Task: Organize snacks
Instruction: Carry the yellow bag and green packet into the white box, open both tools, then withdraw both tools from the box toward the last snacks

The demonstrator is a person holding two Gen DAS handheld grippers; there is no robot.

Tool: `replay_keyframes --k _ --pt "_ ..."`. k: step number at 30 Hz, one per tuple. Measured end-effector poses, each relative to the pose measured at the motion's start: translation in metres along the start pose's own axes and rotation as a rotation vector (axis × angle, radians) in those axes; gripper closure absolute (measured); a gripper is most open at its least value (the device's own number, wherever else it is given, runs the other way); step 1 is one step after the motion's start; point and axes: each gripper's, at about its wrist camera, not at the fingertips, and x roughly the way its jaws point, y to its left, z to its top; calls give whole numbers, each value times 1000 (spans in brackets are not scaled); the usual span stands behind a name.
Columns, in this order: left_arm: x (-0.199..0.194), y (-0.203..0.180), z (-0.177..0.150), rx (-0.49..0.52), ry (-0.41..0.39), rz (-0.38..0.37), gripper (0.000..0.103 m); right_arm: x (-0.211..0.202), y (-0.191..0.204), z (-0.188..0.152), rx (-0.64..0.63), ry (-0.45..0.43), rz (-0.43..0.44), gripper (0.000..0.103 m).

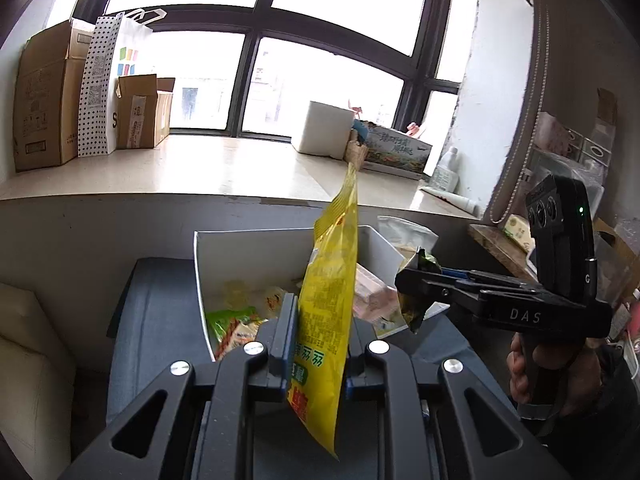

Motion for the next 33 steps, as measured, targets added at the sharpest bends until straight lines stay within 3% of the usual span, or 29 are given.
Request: replay_keyframes --k 6,7,8,9,11,13,16,24,28,31,33 --pt "62 33 18 -53 91 33 83 76 -17 38 3 99 -15 49" --pt "70 34 19 -40 105 51 83 87 -20 41 7 120 -24 45" --pt "76 34 19 -29 121 76 79 95 -22 43 7 139 -51 28" --pt "81 35 19 -18 139 78 69 103 -24 44 5 158 -91 9" --pt "82 37 19 -9 140 100 27 111 -27 44 -4 164 -143 5" --pt "74 40 19 -18 97 112 10 113 -30 43 -1 167 -178 5" --pt "65 44 20 -33 84 96 8 109 -34 41 13 147 -168 0" --pt "44 31 13 1 71 84 8 66 -42 48 97 43 -98 0" --pt "19 12 -1 30 74 84 8 16 -30 39 80 -31 -61 0" --pt "-13 -15 -30 107 57 73 5 -38 -22 12 61 -118 -32 0" --pt "-31 -31 -52 133 45 63 0 -66 -22 -13 62 -121 -17 0"
